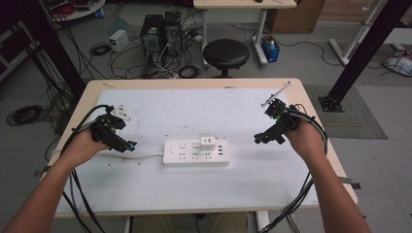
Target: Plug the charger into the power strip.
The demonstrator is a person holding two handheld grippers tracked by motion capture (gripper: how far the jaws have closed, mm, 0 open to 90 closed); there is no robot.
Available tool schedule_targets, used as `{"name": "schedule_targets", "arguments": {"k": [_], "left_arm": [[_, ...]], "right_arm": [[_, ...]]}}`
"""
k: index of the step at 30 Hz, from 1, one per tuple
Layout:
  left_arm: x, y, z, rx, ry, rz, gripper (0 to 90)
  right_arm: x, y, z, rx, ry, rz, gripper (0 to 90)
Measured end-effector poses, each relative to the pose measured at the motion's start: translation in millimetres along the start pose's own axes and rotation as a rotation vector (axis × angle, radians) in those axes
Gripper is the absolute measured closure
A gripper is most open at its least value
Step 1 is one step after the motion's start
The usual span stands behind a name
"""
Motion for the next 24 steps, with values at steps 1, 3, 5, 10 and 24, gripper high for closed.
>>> {"name": "schedule_targets", "arguments": {"k": [1,3,5,10,24], "left_arm": [[0.4,-0.2,-0.4,0.0,-0.002,0.002,19.9],[1.0,-0.2,-1.4,0.003,-0.002,0.004,19.9],[1.2,-0.5,-2.4,-0.001,-0.002,0.006,19.9],[2.9,-0.5,-4.7,0.003,-0.013,0.01,19.9],[5.8,0.2,-4.2,0.006,-0.012,0.012,19.9]], "right_arm": [[-0.4,1.0,-1.4,0.0,0.004,0.001,0.8],[-1.0,2.9,-4.5,-0.006,0.012,0.001,0.8],[-1.5,4.1,-6.7,-0.004,0.015,0.003,0.7],[-1.8,6.1,-12.2,-0.002,0.02,0.008,0.7],[-0.5,11.6,-28.9,0.01,0.053,0.019,0.8]]}}
Point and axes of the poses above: each handheld gripper's, and its own axes: y roughly forward along the jaws, z roughly out of its top, x roughly to its right, the point moved 5 cm from there along y, roughly forward along the jaws, and after that the axes turned 3 degrees about x, right-handed, at the moved point
